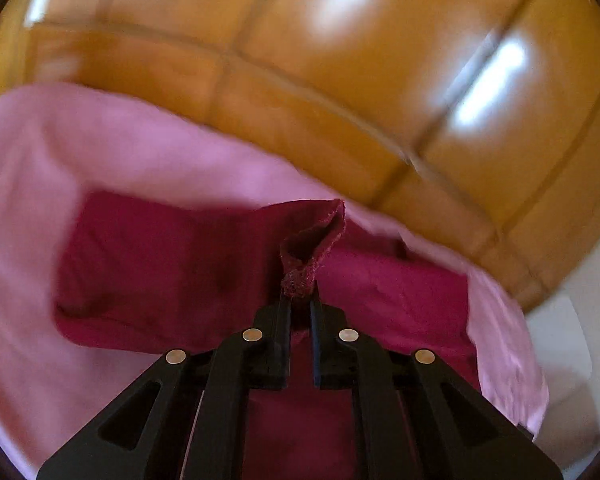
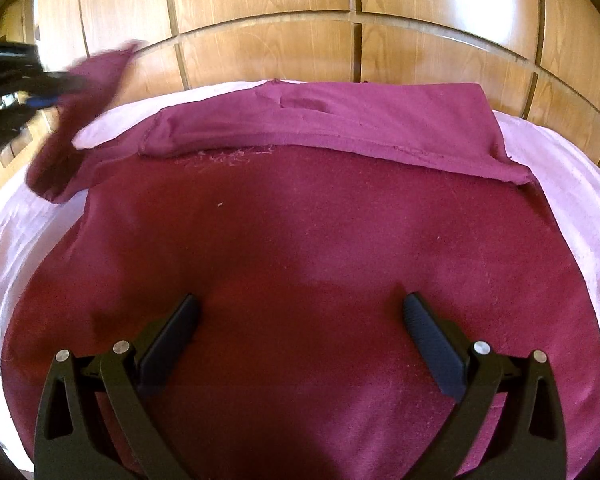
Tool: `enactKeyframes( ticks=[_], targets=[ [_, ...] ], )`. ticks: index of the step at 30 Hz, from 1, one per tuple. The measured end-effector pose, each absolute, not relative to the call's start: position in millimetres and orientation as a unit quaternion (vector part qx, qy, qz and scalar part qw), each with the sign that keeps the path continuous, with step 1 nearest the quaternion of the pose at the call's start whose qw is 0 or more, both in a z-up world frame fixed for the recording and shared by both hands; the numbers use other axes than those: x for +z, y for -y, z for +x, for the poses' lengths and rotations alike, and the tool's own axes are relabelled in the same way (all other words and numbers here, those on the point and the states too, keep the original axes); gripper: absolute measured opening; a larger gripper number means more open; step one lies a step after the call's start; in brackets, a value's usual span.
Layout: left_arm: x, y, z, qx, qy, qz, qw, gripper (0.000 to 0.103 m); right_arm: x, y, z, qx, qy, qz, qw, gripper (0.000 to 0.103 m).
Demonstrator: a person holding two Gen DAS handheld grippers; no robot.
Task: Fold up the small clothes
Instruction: 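Grasp the other sleeve with the left gripper while the right gripper grasps the shirt edge, folding inward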
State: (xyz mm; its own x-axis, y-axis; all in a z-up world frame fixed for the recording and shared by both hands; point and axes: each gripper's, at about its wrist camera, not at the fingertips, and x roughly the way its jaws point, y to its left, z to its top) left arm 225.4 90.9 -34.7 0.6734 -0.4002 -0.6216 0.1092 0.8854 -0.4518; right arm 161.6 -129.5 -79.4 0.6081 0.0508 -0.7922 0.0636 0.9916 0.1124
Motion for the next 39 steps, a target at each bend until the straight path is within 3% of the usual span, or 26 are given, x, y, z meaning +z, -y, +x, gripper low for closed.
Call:
enactKeyframes(
  ticks=[2,6,7,14,19,22,23,24,27,33,39],
  targets=[
    [-54,-62,226,-0.161,-0.401,-0.175,0.885,0.007,-79,131,162,0.000,-0.443,0.070,0.894,0.101],
    [-71,-52,215,-0.171,-0.418,-0.158,0.878,0.032,-75,136,165,0.018,-0.454,0.081,0.887,0.101],
    [-73,-57,208,-0.170,-0.414,-0.159,0.880,0.035,-73,138,167,0.027,-0.460,0.086,0.883,0.101],
    [-87,-91,161,-0.146,-0.406,-0.163,0.887,0.036,-41,143,212,0.142,-0.459,0.210,0.852,0.086],
    [-105,-98,157,-0.136,-0.418,-0.177,0.880,0.036,-57,108,277,0.167,-0.498,0.239,0.817,0.073],
    [-107,-92,156,-0.130,-0.416,-0.165,0.885,0.036,-71,88,303,0.157,-0.524,0.215,0.809,0.041],
    [-109,-91,155,-0.129,-0.415,-0.162,0.886,0.036,-71,83,309,0.155,-0.526,0.196,0.813,0.020],
    [-110,-91,154,-0.129,-0.416,-0.159,0.886,0.036,-68,81,313,0.152,-0.527,0.183,0.816,0.010],
    [-110,-93,155,-0.130,-0.413,-0.160,0.887,0.036,-34,93,311,0.150,-0.486,0.165,0.845,0.005],
    [-111,-92,163,-0.122,-0.414,-0.157,0.888,0.036,46,170,295,0.110,-0.391,0.146,0.902,0.005],
    [-115,-87,164,-0.116,-0.417,-0.132,0.892,0.036,43,269,284,-0.007,-0.393,0.152,0.907,0.005]
  ],
)
